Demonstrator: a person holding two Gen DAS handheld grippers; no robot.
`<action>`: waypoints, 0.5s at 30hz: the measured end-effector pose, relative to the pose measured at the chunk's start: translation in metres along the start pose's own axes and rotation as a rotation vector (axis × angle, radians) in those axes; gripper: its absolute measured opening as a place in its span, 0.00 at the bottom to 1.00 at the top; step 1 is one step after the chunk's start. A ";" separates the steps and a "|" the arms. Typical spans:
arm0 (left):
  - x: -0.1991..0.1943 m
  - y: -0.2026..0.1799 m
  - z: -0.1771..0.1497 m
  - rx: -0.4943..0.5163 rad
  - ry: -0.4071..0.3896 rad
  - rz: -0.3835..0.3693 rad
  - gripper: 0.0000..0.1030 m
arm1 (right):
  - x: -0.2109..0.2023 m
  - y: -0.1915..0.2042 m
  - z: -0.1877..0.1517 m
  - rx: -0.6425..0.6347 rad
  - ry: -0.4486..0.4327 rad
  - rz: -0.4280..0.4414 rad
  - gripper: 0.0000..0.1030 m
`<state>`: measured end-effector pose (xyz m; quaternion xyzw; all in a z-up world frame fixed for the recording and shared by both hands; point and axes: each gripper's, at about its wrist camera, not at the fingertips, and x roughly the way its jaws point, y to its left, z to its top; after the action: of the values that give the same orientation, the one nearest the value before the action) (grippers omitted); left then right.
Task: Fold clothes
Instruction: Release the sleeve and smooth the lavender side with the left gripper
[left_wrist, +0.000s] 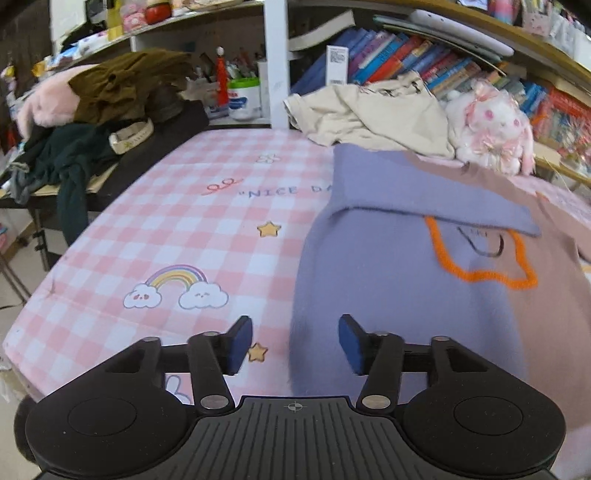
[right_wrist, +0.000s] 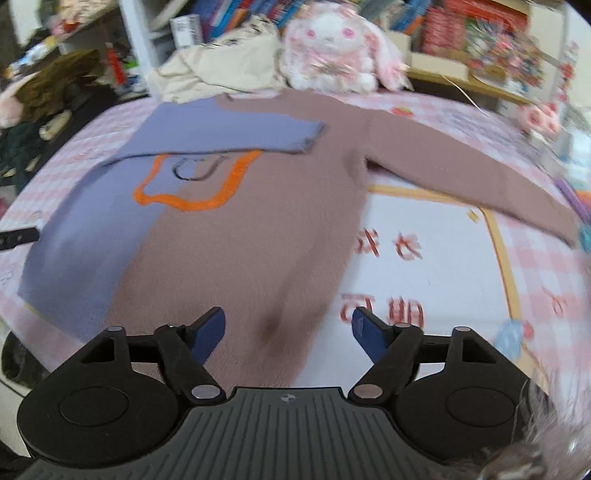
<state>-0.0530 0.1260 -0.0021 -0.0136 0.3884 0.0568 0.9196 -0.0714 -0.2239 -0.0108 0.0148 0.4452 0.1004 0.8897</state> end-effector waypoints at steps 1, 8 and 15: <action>0.003 0.003 -0.002 0.014 0.014 -0.011 0.52 | 0.000 0.001 -0.003 0.028 0.005 -0.016 0.62; 0.018 0.020 -0.006 0.023 0.078 -0.095 0.48 | -0.002 0.009 -0.026 0.226 0.023 -0.090 0.51; 0.020 0.039 -0.014 -0.060 0.102 -0.260 0.04 | -0.003 0.031 -0.032 0.223 -0.005 -0.120 0.12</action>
<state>-0.0537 0.1652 -0.0251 -0.0942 0.4276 -0.0521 0.8975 -0.1042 -0.1961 -0.0243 0.0870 0.4516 -0.0031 0.8879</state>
